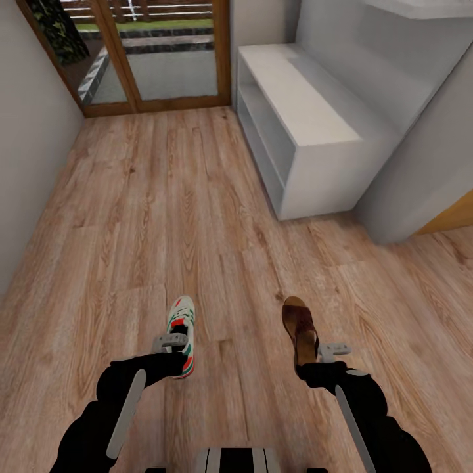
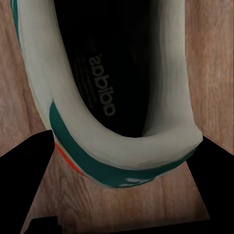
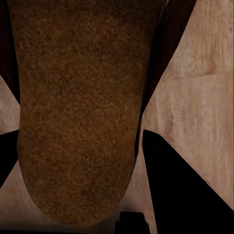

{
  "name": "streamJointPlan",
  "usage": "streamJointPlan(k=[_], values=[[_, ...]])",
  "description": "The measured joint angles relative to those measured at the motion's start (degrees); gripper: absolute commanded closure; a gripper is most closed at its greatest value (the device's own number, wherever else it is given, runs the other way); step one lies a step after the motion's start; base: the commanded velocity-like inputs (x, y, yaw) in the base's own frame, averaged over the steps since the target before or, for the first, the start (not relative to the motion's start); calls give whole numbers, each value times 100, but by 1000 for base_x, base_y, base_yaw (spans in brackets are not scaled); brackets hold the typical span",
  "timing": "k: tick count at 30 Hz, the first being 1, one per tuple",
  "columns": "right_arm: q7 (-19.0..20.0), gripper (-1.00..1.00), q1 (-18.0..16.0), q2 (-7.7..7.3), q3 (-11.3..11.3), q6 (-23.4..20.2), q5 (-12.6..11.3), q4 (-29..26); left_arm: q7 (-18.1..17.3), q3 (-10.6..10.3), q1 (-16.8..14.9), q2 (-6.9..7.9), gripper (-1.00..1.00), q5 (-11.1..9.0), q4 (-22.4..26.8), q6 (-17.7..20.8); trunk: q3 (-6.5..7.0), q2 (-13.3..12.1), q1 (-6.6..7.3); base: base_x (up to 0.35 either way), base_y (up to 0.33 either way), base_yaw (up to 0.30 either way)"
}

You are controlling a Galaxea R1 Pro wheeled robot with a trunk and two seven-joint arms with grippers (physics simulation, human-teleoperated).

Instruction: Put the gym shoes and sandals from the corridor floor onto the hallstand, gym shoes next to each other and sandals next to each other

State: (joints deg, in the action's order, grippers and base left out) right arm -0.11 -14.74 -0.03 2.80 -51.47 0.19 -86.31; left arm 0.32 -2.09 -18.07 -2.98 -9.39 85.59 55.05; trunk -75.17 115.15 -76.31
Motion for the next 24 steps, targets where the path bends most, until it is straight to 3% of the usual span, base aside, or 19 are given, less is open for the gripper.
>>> streamJointPlan(k=[6,24], values=[[0,100,4,-1,0,1,2,0,34,5,0,0,100,6,0,1,0,0,1,31,317,165],[0,100,2,0,-1,1,1,0,48,3,-4,-9,100,5,-1,1,100,0,3,198,310,4]])
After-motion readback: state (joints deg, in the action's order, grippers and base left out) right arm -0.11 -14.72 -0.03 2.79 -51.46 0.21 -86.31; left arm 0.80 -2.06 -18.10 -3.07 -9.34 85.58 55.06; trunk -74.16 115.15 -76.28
